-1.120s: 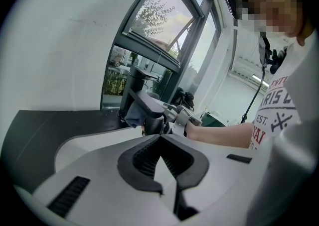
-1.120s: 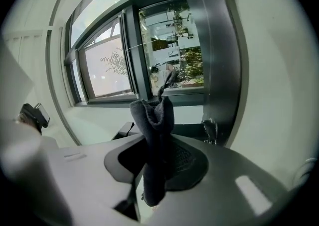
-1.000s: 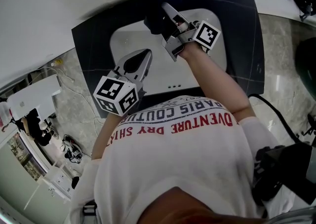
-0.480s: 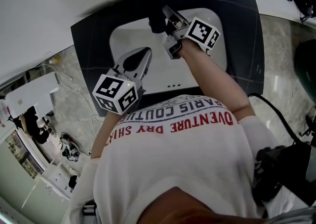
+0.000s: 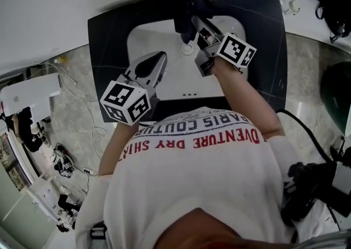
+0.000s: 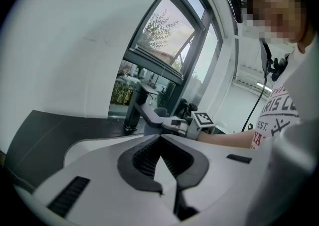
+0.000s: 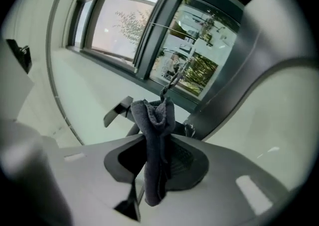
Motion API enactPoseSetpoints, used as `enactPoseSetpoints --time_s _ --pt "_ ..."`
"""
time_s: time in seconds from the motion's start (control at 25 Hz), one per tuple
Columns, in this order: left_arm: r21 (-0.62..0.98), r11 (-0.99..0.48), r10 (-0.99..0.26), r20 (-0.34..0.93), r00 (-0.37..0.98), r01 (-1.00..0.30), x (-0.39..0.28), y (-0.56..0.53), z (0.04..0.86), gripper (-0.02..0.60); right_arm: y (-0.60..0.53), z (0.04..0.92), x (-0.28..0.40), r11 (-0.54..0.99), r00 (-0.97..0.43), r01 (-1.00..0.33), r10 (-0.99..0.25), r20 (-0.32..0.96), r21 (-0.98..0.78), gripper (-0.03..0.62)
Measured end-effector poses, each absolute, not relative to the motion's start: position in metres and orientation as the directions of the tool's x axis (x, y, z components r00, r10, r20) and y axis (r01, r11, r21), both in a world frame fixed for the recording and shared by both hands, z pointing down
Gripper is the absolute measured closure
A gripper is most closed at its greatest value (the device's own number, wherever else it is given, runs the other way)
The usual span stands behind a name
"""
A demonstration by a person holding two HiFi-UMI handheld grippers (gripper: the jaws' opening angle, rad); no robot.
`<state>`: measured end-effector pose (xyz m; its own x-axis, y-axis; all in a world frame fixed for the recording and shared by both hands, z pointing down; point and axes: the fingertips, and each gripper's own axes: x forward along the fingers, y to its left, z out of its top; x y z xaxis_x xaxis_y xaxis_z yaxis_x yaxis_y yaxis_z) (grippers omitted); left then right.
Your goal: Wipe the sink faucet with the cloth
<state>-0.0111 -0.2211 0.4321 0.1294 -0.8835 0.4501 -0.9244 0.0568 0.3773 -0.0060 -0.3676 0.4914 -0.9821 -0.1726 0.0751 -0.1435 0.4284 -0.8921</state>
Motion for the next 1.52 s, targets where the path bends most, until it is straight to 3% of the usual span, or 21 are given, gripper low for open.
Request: enactPoseSetpoints --time_s 0.12,0.32,0.64,1.12,1.28,1.52 --pt "0.366 0.069 -0.905 0.415 0.096 -0.928 -0.004 -0.207 0.412 0.581 -0.337 0.466 0.027 0.562 -0.984 -0.166 -0.145 0.101 -0.81 0.519" --pt "0.344 0.077 -0.935 0.351 0.052 -0.936 0.006 -0.191 0.383 0.581 -0.273 0.406 0.054 0.719 -0.998 -0.037 0.006 0.059 -0.694 0.519" --pt "0.311 0.024 -0.956 0.285 0.069 -0.95 -0.03 -0.141 0.354 0.581 -0.181 0.358 0.011 0.828 -0.995 0.062 0.098 0.034 -0.558 0.519" --pt "0.338 -0.135 -0.921 0.304 0.244 -0.931 -0.203 0.022 0.363 0.581 -0.01 0.349 -0.164 0.832 -0.998 -0.055 -0.053 0.019 -0.552 0.519" --pt "0.34 -0.202 -0.905 0.295 0.308 -0.919 -0.217 0.02 0.358 0.581 -0.002 0.342 -0.17 0.851 -0.994 -0.103 -0.107 0.023 -0.514 0.519" --pt "0.296 -0.341 -0.852 0.303 0.427 -0.892 -0.187 -0.038 0.348 0.581 -0.055 0.339 -0.132 0.838 -0.962 -0.242 -0.275 0.005 -0.489 0.519"
